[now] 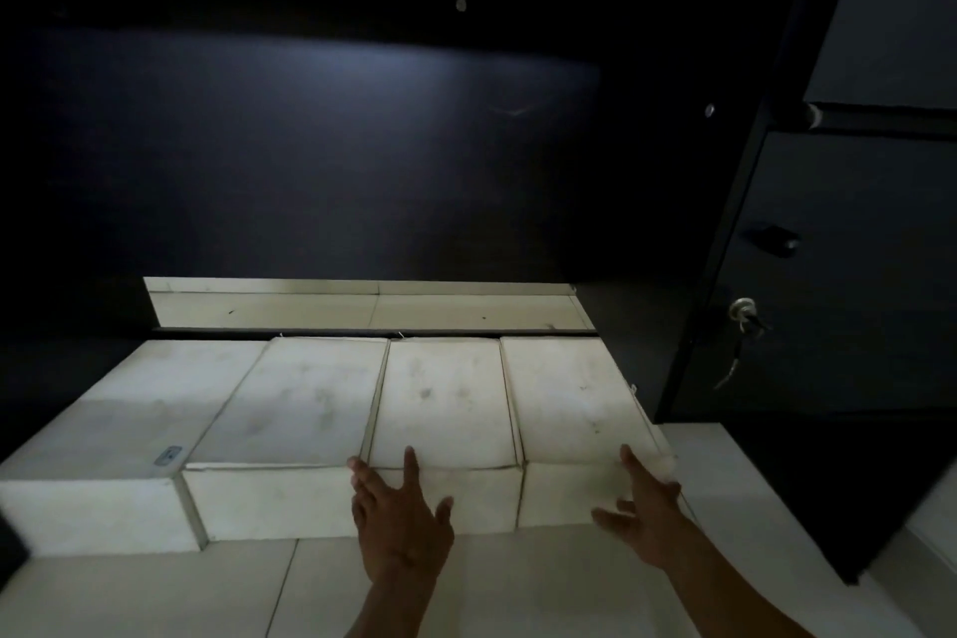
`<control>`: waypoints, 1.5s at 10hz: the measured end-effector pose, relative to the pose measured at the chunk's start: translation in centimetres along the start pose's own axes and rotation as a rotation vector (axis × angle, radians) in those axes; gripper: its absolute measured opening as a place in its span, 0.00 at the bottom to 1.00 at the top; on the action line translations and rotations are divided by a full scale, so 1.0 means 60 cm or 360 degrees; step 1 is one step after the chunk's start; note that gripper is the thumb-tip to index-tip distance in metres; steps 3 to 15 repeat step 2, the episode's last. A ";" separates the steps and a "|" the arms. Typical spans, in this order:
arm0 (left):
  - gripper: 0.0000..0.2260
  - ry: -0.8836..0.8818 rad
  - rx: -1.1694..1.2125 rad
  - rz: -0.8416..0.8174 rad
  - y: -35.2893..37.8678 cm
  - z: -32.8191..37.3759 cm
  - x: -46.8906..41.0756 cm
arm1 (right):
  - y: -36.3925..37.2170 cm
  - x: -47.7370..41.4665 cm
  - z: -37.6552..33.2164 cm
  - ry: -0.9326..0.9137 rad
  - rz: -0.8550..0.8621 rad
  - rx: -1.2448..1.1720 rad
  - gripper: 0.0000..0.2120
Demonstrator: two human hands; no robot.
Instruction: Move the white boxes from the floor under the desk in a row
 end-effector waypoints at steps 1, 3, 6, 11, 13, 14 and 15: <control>0.42 0.0056 0.0034 -0.0159 -0.038 -0.017 0.014 | 0.039 0.051 0.001 0.0189 0.0138 0.0288 0.49; 0.37 0.0078 0.0078 -0.0405 -0.096 -0.024 0.052 | 0.074 0.122 0.008 0.0010 0.0144 0.0751 0.45; 0.37 0.0078 0.0078 -0.0405 -0.096 -0.024 0.052 | 0.074 0.122 0.008 0.0010 0.0144 0.0751 0.45; 0.37 0.0078 0.0078 -0.0405 -0.096 -0.024 0.052 | 0.074 0.122 0.008 0.0010 0.0144 0.0751 0.45; 0.37 0.0078 0.0078 -0.0405 -0.096 -0.024 0.052 | 0.074 0.122 0.008 0.0010 0.0144 0.0751 0.45; 0.37 0.0078 0.0078 -0.0405 -0.096 -0.024 0.052 | 0.074 0.122 0.008 0.0010 0.0144 0.0751 0.45; 0.37 0.0078 0.0078 -0.0405 -0.096 -0.024 0.052 | 0.074 0.122 0.008 0.0010 0.0144 0.0751 0.45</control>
Point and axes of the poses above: each hand's wrist, its own x-axis away from the middle knuckle, its own y-axis out of the palm, z = x × y, the point moved 1 cm from there along -x, towards the middle knuckle, and after that the axes turned 13 degrees about x, right-handed, at the moved point
